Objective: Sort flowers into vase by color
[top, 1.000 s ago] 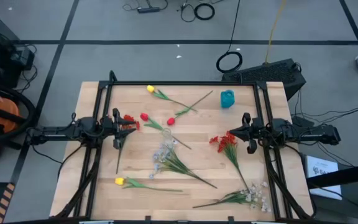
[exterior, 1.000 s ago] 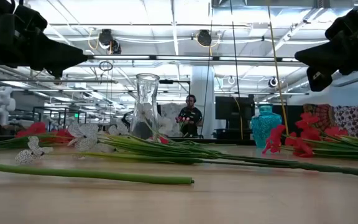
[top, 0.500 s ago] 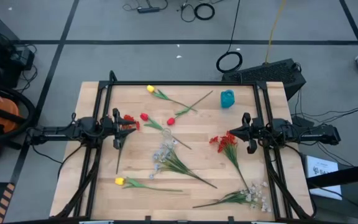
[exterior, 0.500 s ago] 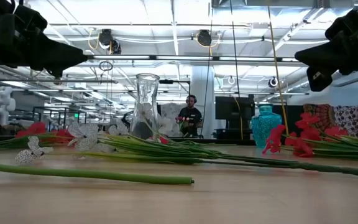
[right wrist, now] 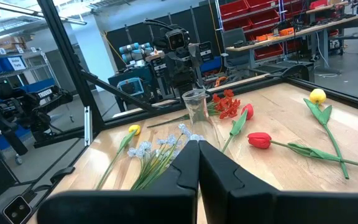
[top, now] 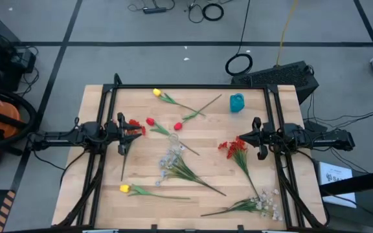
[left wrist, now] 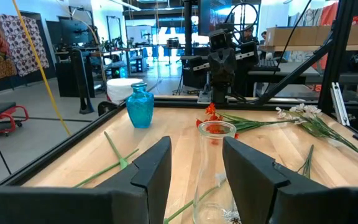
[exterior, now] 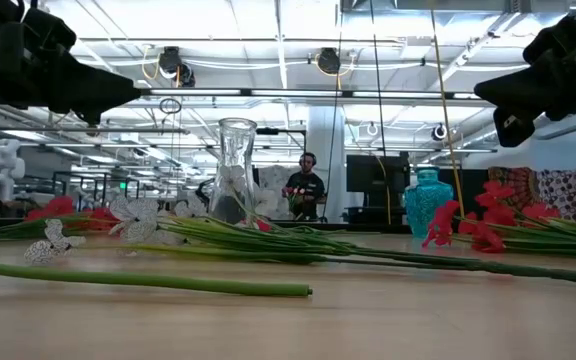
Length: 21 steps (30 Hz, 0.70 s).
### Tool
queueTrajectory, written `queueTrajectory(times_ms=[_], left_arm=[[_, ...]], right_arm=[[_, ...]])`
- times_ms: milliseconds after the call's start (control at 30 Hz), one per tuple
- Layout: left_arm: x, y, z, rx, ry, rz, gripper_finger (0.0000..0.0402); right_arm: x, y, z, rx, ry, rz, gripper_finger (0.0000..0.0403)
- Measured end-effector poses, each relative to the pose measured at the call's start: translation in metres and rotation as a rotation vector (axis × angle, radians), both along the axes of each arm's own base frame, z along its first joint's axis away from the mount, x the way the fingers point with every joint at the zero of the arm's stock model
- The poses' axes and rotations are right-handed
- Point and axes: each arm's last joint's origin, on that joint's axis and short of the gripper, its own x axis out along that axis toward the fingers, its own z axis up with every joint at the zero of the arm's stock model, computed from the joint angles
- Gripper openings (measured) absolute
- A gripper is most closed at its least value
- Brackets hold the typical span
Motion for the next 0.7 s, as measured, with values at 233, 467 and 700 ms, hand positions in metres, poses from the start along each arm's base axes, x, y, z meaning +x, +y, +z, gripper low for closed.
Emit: queueTrajectory(times_ms=[233,467,700], left_arm=[[0.0,0.0,0.0,0.0,0.0,0.0,0.015],[0.0,0.0,0.0,0.0,0.0,0.0,0.015],[0.0,0.0,0.0001,0.0,0.0,0.0,0.015]], right_arm=[[-0.0001,-0.0016,0.0008,0.006,-0.009,-0.054,0.0],[-0.0001,-0.0015,0.0008,0.006,-0.01,-0.051,0.0],[-0.0001,-0.0016,0.0008,-0.002,-0.009,-0.055,0.0]])
